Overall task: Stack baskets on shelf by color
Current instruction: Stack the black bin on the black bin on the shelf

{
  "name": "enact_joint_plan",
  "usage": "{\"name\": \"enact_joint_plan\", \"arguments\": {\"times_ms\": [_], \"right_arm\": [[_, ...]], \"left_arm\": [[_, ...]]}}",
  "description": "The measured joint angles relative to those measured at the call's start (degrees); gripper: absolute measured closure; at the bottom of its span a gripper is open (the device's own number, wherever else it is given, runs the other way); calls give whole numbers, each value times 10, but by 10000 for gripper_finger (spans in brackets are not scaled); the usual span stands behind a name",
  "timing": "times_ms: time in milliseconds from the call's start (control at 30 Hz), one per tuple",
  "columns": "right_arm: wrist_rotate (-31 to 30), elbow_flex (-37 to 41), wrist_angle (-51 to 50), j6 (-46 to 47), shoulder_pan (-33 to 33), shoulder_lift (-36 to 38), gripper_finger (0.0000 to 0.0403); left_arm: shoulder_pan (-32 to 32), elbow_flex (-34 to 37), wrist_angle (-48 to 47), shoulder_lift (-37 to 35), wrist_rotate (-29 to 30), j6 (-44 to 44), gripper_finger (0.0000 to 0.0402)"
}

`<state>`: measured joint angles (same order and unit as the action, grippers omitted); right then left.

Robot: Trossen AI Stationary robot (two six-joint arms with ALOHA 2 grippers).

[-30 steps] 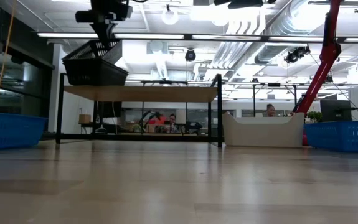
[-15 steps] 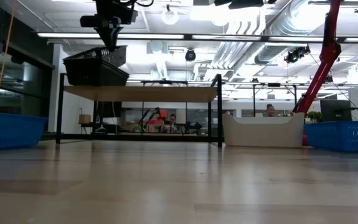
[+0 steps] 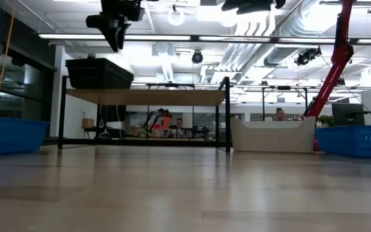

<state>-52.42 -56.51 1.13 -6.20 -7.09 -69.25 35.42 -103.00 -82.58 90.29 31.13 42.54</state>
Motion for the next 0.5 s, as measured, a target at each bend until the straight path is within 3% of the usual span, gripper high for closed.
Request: {"name": "enact_joint_plan", "arguments": {"times_ms": [200, 333, 400, 500], "right_arm": [[8, 0, -41, 21, 7, 0, 114], [8, 0, -56, 33, 7, 0, 114], [8, 0, -56, 34, 7, 0, 114], [20, 0, -56, 44, 7, 0, 114]], "left_arm": [[9, 0, 21, -23, -183, -45, 289], [1, 0, 64, -33, -291, -44, 368], [-7, 0, 80, -31, -303, -42, 391], [-19, 0, 93, -11, -273, -25, 397]]}}
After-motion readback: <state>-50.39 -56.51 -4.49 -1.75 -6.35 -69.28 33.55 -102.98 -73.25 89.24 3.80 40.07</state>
